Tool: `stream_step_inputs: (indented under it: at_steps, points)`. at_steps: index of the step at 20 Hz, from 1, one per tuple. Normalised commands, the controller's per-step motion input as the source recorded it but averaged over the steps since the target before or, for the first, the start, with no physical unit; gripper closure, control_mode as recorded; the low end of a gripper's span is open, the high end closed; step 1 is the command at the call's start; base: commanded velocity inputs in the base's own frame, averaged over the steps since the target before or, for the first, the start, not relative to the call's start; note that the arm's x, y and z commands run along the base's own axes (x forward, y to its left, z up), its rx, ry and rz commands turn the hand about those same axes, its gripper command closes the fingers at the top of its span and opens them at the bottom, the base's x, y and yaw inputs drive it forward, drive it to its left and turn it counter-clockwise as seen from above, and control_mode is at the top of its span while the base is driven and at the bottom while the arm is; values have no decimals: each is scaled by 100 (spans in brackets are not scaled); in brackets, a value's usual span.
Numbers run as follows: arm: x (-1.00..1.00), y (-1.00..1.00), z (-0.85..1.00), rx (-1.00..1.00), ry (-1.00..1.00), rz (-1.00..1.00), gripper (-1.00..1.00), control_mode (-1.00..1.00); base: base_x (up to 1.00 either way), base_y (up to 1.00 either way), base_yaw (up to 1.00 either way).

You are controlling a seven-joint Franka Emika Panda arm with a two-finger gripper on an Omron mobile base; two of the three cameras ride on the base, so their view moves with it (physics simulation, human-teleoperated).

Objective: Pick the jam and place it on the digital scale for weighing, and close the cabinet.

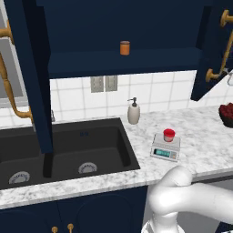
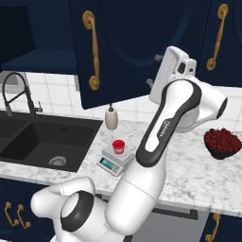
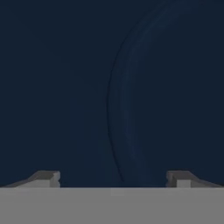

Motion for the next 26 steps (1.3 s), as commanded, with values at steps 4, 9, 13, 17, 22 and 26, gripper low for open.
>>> stream_step_inputs:
  at_steps: [4,9,13,17,22,26]
  points:
    - [100,100,-20,-11,0,-16,-100,-100,0,0,0]
    - [100,81,-8,-8,0,-9,-100,-100,0,0,0]
    - [100,66,-27,-7,0,-3,-100,-100,0,0,0]
    - [100,48,-33,-6,0,-3,-100,-100,0,0,0]
    - [91,27,-27,-1,-3,-1,-100,-100,0,0,0]
    - [22,31,-21,0,-13,-2,-100,-100,0,0,0]
